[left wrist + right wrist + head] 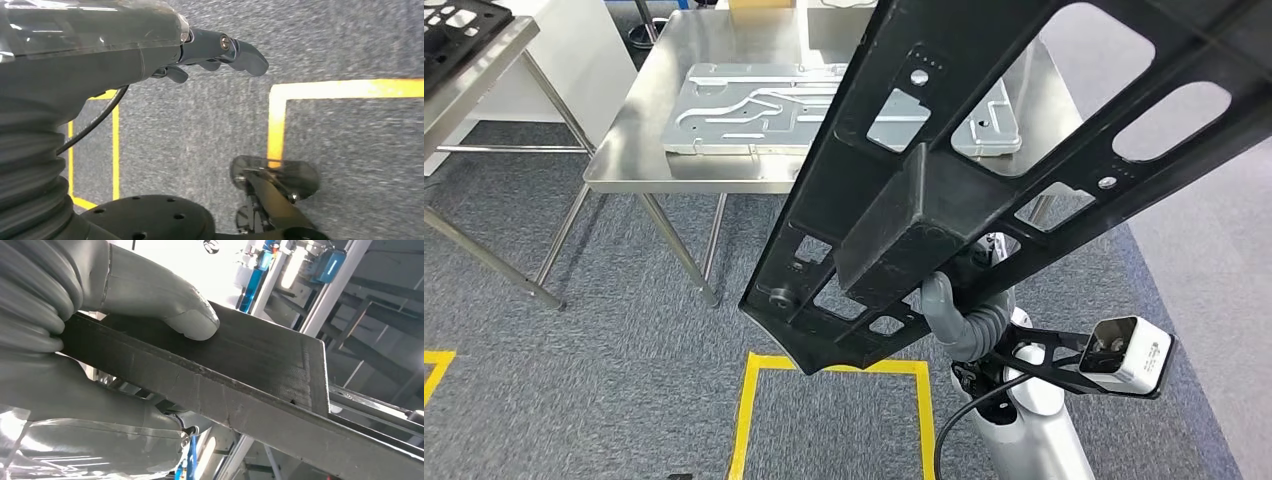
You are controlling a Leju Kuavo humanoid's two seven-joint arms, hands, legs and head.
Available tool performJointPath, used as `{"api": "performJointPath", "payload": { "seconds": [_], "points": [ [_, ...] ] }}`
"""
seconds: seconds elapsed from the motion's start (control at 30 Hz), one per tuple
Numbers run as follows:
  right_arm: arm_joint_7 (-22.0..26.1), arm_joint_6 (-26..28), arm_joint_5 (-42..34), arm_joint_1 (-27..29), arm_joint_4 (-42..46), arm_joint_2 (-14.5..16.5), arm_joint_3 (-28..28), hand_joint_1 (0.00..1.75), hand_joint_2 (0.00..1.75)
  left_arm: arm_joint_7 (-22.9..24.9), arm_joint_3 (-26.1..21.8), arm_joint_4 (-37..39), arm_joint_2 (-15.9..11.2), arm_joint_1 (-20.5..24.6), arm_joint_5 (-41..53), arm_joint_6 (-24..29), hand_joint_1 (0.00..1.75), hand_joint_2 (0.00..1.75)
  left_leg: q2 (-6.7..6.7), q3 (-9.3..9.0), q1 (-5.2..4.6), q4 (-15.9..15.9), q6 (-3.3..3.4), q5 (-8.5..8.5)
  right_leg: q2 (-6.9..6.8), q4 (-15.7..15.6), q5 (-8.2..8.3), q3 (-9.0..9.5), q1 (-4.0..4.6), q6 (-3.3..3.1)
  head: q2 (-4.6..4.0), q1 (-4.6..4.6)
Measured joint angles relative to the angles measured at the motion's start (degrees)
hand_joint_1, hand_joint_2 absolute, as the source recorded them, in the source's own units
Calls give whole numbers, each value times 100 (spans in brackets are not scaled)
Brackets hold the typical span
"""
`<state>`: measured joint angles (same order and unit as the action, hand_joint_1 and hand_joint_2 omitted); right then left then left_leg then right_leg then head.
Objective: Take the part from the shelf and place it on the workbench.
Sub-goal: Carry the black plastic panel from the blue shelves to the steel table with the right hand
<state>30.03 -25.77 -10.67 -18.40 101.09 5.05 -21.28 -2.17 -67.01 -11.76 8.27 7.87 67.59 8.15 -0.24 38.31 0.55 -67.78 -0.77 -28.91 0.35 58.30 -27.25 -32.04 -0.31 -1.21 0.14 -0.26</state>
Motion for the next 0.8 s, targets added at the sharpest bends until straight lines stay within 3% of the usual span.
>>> {"api": "performJointPath", "payload": {
  "seconds": [0.03, 0.1, 0.17, 0.23, 0.3, 0.37, 0.4, 0.43, 0.47, 0.53, 0.57, 0.6, 0.73, 0.8],
  "points": [
    [1, -1, 0, 0, -1, 0, -1, 175, 175, 0, 0, 0, -8, 2, -1, 1, 0, 175, 2, -125, -20, 380, 46, 206, 2, 3, -36, 51, 14, 12, 0, 5],
    [3, -3, -1, -1, -2, -1, -4, 175, 175, 1, 1, 0, -22, 9, 0, 2, 0, 175, 2, -286, -65, 834, 124, 314, 8, -4, -96, 101, 23, 67, 1, 8],
    [3, -7, -2, 0, -1, -2, -10, 175, 175, 2, 1, 0, -27, 5, 0, 2, 0, 175, -5, -326, -75, 915, 182, 298, 14, 40, -90, 116, 27, 147, 1, 9],
    [5, -16, -4, -5, 2, -3, -17, 175, 175, 4, 0, 0, -23, -5, 4, 2, 0, 175, -8, -425, -48, 987, 235, 407, 4, 183, -140, 110, 21, 211, 0, 18],
    [11, -31, -8, -16, 5, -7, -21, 175, 175, 6, -1, 0, -20, 7, 12, 2, 0, 175, -5, -511, -29, 1015, 262, 409, -4, 586, -396, -100, 2, 260, 0, 32],
    [11, -41, -8, -8, 5, -14, -29, 175, 175, 7, -1, 0, -20, 20, 16, 2, 0, 175, -7, -528, -31, 1011, 275, 373, -4, 1236, -688, -522, -13, 302, 1, 40],
    [10, -43, -8, 1, 4, -19, -33, 175, 175, 7, -1, 0, -20, 20, 17, 2, 0, 175, -8, -539, -32, 1005, 274, 349, -5, 1449, -731, -695, -23, 319, 1, 40],
    [9, -43, -8, 6, 3, -22, -35, 175, 175, 8, -1, 0, -19, 16, 18, 2, 0, 175, -11, -558, -33, 996, 270, 321, -6, 1485, -665, -784, -32, 332, 0, 39],
    [9, -43, -9, 7, 3, -26, -36, 175, 175, 8, -1, 0, -17, 12, 19, 2, 0, 175, -14, -590, -31, 987, 261, 289, -8, 1293, -477, -751, -40, 334, 0, 40],
    [9, -44, -9, 4, 2, -28, -37, 175, 175, 10, -1, 0, -10, 11, 21, 1, 0, 175, -21, -680, -28, 973, 230, 215, -17, 564, -10, -480, -42, 303, 0, 39],
    [10, -45, -8, 0, 3, -30, -39, 175, 175, 10, -1, 0, -9, 16, 22, -1, 0, 175, -23, -712, -29, 971, 204, 184, -26, 271, 84, -371, -27, 270, 0, 42],
    [11, -45, -7, -3, 3, -31, -40, 175, 175, 13, -1, 0, -8, 21, 23, -1, 0, 175, -22, -730, -32, 979, 170, 155, -33, 102, 125, -313, -11, 231, -1, 43],
    [15, -40, -1, -11, 20, -33, -42, 175, 175, 18, 0, 0, -10, 30, 25, -9, 0, 175, -13, -762, -38, 849, 19, 87, -30, 11, 158, -220, -16, 66, 0, 39],
    [15, -45, 9, -27, 38, -29, -45, 175, 175, 19, 1, 0, -11, 39, 25, -16, 0, 175, -9, -545, -23, 413, -28, -104, -38, -9, 127, -139, -28, 5, 0, 27]
  ]
}}
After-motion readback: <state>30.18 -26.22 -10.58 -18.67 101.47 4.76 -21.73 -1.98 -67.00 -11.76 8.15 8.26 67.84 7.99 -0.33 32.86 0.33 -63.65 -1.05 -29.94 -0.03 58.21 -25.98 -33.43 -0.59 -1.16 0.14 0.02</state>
